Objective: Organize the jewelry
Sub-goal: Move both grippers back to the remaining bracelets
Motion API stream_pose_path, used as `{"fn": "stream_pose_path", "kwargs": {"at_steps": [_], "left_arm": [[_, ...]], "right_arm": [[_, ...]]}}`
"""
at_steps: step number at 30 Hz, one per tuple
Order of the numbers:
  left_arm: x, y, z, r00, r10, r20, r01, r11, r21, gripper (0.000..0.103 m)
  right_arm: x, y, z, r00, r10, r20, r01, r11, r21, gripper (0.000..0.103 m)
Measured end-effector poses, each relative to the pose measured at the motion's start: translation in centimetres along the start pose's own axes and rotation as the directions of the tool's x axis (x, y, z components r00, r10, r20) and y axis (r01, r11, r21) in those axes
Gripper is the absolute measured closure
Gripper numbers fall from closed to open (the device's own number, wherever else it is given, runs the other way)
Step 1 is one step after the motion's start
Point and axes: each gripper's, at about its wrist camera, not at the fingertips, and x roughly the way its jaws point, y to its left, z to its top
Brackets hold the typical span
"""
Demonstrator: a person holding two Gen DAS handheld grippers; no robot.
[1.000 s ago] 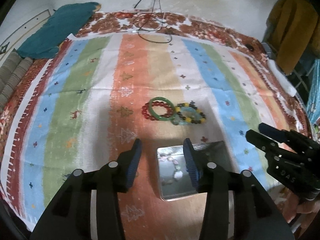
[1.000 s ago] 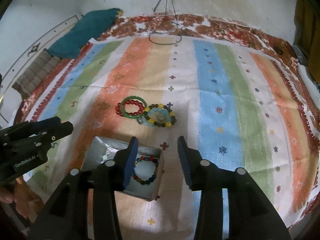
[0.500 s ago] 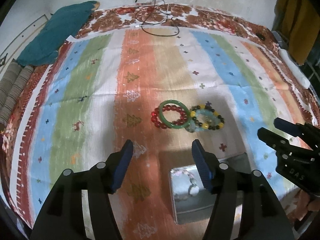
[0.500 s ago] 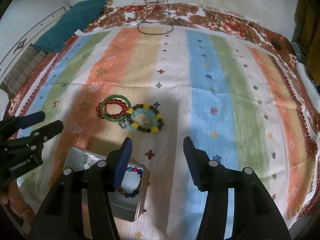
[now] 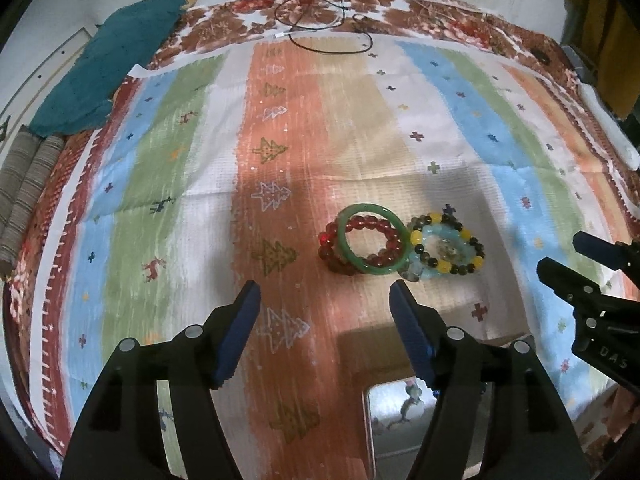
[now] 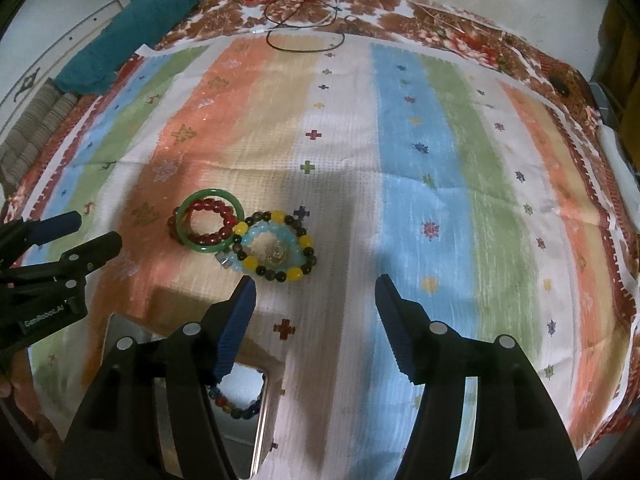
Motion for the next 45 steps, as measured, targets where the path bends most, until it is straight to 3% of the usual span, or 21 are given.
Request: {"fn": "stream_pose_path", "kwargs": {"at_steps": [29,35,39,45], "left_arm": [[7.0,-0.1,3.3,0.996,-0.012,-0.09,0.015,0.999,0.03,0.035],[8.6,-0.1,4.1,0.994,-0.022,-0.109,0.025,0.999,0.026,0.038],[9.4,0.0,4.2,0.992,-0.026,-0.125,0.029,0.999,0.024,0.046],[10.2,-0.6,4.5,0.99,-0.028,-0.137,0.033,0.999,0.041,0.05]], "right_arm": [[6.4,-0.5,3.2,0.993,0.025,-0.117,-0.025,1.0,-0.001,0.039],[8.1,-0.7,3.7,0.99,0.011,-0.142,-0.013,1.0,-0.012,0.039],[9.1,-0.7,3.9,0.988,-0.007,-0.156,0.003,1.0,-0.022,0.045],[10.7,-0.8,3.9,0.982,-0.034,-0.185,0.027,0.999,-0.039,0.049]]}}
